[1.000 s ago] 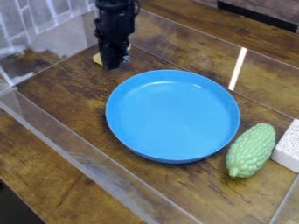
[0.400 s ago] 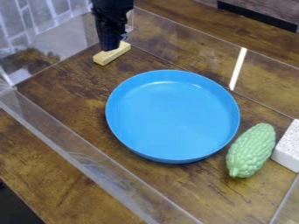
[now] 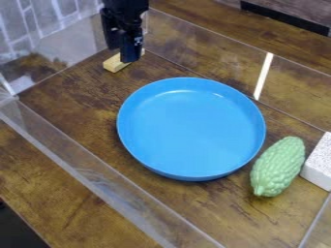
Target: Put the yellow block in the blue tray
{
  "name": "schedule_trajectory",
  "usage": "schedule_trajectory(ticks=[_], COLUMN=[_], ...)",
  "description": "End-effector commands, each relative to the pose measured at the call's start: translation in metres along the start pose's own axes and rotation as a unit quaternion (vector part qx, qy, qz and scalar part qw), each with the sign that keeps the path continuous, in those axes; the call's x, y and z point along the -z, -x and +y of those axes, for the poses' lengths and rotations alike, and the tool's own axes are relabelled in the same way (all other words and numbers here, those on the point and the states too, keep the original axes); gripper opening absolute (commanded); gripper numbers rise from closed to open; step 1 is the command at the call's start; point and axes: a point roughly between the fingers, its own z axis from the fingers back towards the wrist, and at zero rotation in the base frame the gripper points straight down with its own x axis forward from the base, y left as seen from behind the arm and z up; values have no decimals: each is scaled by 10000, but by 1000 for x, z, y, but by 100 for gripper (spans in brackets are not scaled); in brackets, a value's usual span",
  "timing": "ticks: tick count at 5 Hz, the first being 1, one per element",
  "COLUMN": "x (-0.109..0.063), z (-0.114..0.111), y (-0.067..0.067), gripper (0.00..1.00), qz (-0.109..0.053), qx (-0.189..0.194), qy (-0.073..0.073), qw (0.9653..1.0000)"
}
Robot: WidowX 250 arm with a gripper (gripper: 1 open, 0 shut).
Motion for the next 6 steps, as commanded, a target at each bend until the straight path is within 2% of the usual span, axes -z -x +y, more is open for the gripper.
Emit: schedule_trajectory(ticks=[1,6], x=[-21,23], z=[9,37], y=[-8,-15], gripper=[100,100], qz=[-314,-287], qx=[2,52], qy=[-236,-189], qw=[9992,9994])
